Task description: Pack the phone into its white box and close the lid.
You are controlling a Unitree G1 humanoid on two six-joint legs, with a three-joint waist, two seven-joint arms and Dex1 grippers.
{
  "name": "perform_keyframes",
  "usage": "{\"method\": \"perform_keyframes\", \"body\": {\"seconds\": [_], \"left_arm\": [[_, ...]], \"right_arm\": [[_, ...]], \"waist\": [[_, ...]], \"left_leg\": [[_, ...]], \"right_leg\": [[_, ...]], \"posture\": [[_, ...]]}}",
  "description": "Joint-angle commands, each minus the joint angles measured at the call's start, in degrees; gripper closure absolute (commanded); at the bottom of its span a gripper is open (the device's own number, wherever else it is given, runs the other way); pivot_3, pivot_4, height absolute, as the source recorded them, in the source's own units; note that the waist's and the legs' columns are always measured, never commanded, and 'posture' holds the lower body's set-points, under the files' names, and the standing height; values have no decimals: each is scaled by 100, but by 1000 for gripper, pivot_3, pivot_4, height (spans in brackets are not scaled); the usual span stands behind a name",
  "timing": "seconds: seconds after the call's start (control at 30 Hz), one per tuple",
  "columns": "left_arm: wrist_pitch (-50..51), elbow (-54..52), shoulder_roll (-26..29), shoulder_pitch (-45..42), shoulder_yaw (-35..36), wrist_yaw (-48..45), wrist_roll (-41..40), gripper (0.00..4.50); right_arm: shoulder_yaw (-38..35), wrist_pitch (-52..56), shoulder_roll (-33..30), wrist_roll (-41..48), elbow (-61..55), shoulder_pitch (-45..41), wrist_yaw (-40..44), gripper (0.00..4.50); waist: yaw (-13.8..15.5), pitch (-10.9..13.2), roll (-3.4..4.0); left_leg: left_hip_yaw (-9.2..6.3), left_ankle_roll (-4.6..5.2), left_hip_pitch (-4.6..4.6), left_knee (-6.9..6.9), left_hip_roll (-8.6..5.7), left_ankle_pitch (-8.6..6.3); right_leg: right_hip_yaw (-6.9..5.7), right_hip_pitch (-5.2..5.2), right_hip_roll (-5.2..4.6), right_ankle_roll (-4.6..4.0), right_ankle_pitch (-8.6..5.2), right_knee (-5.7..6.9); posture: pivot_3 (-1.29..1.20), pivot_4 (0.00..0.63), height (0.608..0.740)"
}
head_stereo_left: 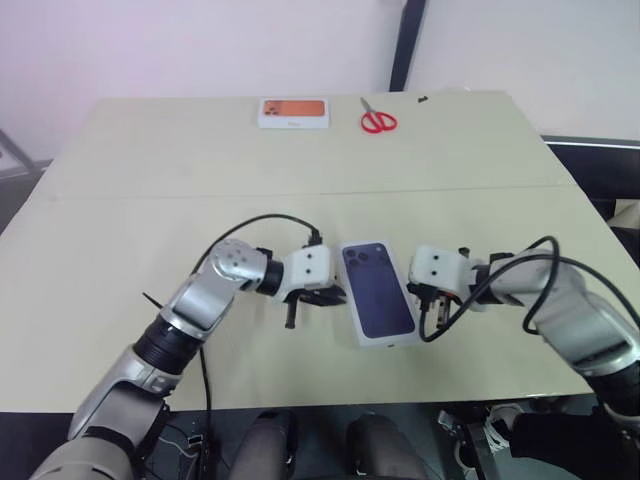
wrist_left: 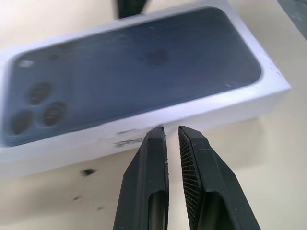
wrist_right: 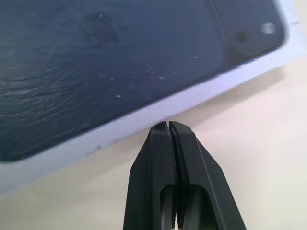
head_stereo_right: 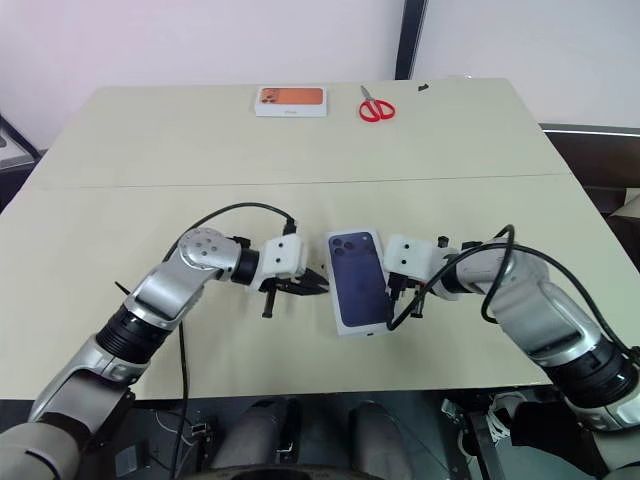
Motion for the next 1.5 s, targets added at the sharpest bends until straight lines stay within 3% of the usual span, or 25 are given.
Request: {"method": "perform_keyframes", "body": {"seconds": [0.03,0.17,0.27,0.47,0.63,0.73,0.8,1.03,1.3,1.5], "left_arm": [[104,174,-134,-410,511,268,-271,4010],[-59,930,-453,-853,332,686,134,4010],[-246,1329,-631,-1008,38,664,391,4010],[-377,2127,-886,-1258,-573,688,1008,4010],[-565,2414,-949,-1163,-808,707,1306,4010],[-349,2383,-1098,-1288,-277,990,1002,4010],[-358,2264,-1086,-1380,232,1298,799,4010],[-35,804,-4,-544,1913,1712,73,4010],[410,-801,1032,1711,3417,1849,-502,4010],[685,-1333,879,2570,3867,2466,-757,4010]], "right_arm": [[-844,-211,-268,497,-210,118,332,4441],[-1350,85,-277,1245,-599,476,661,4441],[-1320,258,-242,1537,-1012,776,653,4441],[-546,308,-151,1022,-1271,1408,-66,4441],[-451,263,-204,808,-1210,1545,-324,4441],[-815,221,-15,1021,-1165,1337,-432,4441],[-1218,120,252,1201,-955,1121,-601,4441],[-2160,-349,1093,1288,772,30,-1432,4441],[-2046,-1258,1487,1198,2538,-433,-1313,4441],[-1806,-1499,1754,1327,3042,-681,-925,4441]], "waist": [[10,0,0],[26,0,-1],[5,0,-1],[18,-3,-1],[15,-17,-18],[20,-18,-17],[11,-16,-19],[-66,-13,-19],[-9,-10,-18],[-7,-9,-16]], "left_leg": [[0,2,0,1,0,-1],[-1,7,2,4,-1,-4],[-1,11,2,5,-1,-6],[-2,9,3,7,-1,-5],[-9,27,61,15,-1,-16],[-11,31,119,-10,-1,-19],[-12,31,112,-10,-1,-19],[-5,-8,82,-35,-1,3],[-6,0,72,-21,-4,-2],[-6,20,71,-25,-4,-14]], "right_leg": [[-1,1,0,0,0,0],[-4,8,0,0,0,-1],[-3,9,1,0,0,-1],[-3,9,2,0,0,1],[-8,84,2,2,-1,-20],[-9,148,1,2,-1,-59],[-9,139,1,2,-1,-60],[6,72,5,2,-1,-34],[9,71,-3,2,0,-37],[8,70,-4,2,0,-38]], "posture": [[0,150,740],[0,150,740],[0,150,740],[0,150,740],[0,150,740],[0,150,740],[0,150,740],[0,150,740],[0,150,740],[0,150,740]]}}
